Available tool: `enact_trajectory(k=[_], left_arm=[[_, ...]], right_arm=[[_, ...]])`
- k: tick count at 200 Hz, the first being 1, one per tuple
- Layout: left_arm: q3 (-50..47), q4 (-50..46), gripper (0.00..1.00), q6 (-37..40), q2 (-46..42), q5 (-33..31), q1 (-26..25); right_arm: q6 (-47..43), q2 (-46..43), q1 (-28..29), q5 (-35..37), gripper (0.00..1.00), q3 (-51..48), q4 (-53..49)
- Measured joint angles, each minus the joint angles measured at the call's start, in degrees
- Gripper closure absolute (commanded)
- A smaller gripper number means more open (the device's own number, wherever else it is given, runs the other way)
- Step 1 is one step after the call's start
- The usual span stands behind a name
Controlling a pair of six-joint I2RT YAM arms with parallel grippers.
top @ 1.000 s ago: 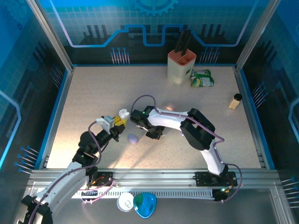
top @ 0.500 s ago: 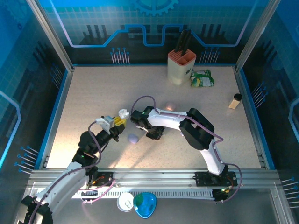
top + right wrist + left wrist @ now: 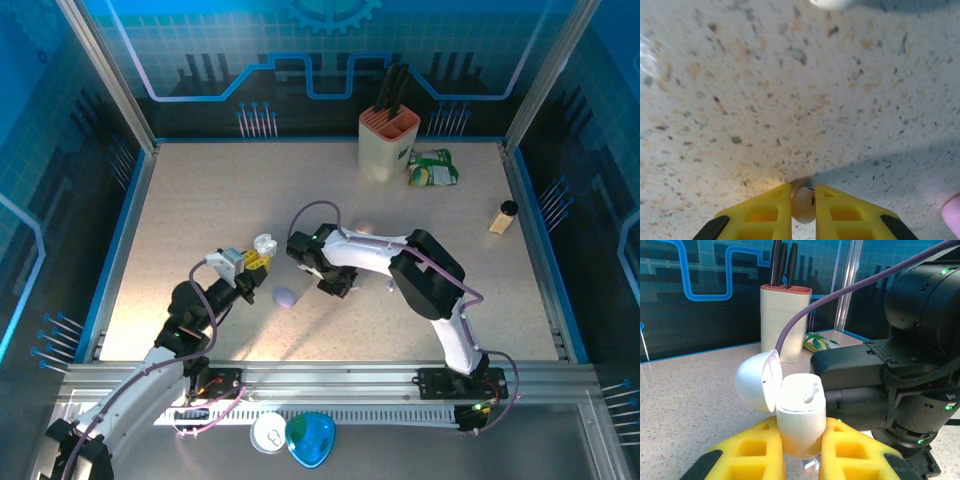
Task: Insert wireless bluetooth earbuds into charging case
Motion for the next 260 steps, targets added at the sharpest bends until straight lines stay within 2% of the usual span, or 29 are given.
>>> enact_trajectory(k=[52,107,144,177,260], left_arm=[[0.00,0.02,1.00,0.00,0.15,0.04,0.00],[0.09,0.79,1.00,-0.02,4.70,1.81,0.04],[2.03,2.69,1.00,-0.04,11.54,6.14,0.04],[4.59,4.28,1.00,-0.02,16.06,9.16,-0.44],[9.64,6.12,1.00,0.00,24.76,11.76,-7.39]], right_arm=[[1.25,-6.10,-5.55,-4.96,0.83,-4.74,4.04],[1.57,-16.90,-12.79,-15.19,0.83,-10.64,11.82],[1.38,-26.16,-16.85,-27.28,0.82,-16.92,19.52],[1.99,-31.21,-20.48,-38.38,0.82,-18.32,24.11],[4.96,-41.68,-22.73,-60.72,0.83,-21.38,34.84]])
